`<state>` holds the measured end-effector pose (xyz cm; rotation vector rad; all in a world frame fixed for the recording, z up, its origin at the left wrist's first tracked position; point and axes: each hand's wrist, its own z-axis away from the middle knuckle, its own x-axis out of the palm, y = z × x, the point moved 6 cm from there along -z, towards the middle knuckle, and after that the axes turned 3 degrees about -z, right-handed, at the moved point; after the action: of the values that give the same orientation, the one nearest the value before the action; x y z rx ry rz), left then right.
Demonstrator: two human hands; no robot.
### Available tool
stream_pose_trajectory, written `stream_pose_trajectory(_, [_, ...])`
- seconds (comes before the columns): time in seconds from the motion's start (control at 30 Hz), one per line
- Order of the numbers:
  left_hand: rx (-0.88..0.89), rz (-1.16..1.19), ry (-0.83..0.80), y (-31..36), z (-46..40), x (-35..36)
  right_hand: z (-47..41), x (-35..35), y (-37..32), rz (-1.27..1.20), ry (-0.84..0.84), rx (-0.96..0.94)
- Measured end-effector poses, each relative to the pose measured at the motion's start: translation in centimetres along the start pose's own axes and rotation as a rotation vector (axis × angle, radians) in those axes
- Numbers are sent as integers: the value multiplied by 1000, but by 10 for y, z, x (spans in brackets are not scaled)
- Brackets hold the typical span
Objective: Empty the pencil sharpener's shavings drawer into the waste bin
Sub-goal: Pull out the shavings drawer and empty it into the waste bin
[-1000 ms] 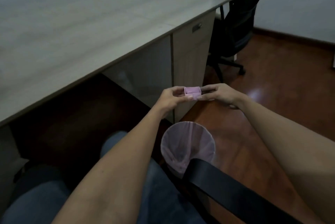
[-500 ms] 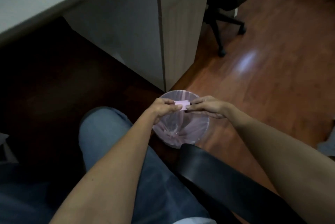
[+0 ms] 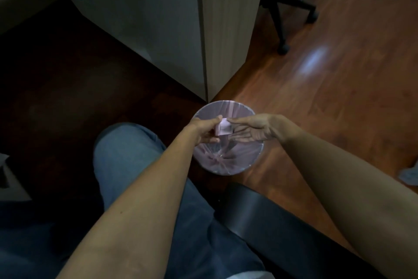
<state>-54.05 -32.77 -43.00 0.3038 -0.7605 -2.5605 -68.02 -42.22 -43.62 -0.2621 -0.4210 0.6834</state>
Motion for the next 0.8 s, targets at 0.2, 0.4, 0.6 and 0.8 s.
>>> stream_pose_trajectory(0.2, [0,-54,35,9,11,-5,-4,2,-3,-20,12,125])
stream_pose_trajectory(0.4, [-8,-45,35,12,7,-10,-2,6,-9,-46,33,139])
stream_pose_trajectory(0.6, [67,-22,10,16,1,-10,1,5,-16,0,35,7])
stream_pose_trajectory(0.8, [307,-28,-86,46,21,-16,31,9,-43,83,-67,-216])
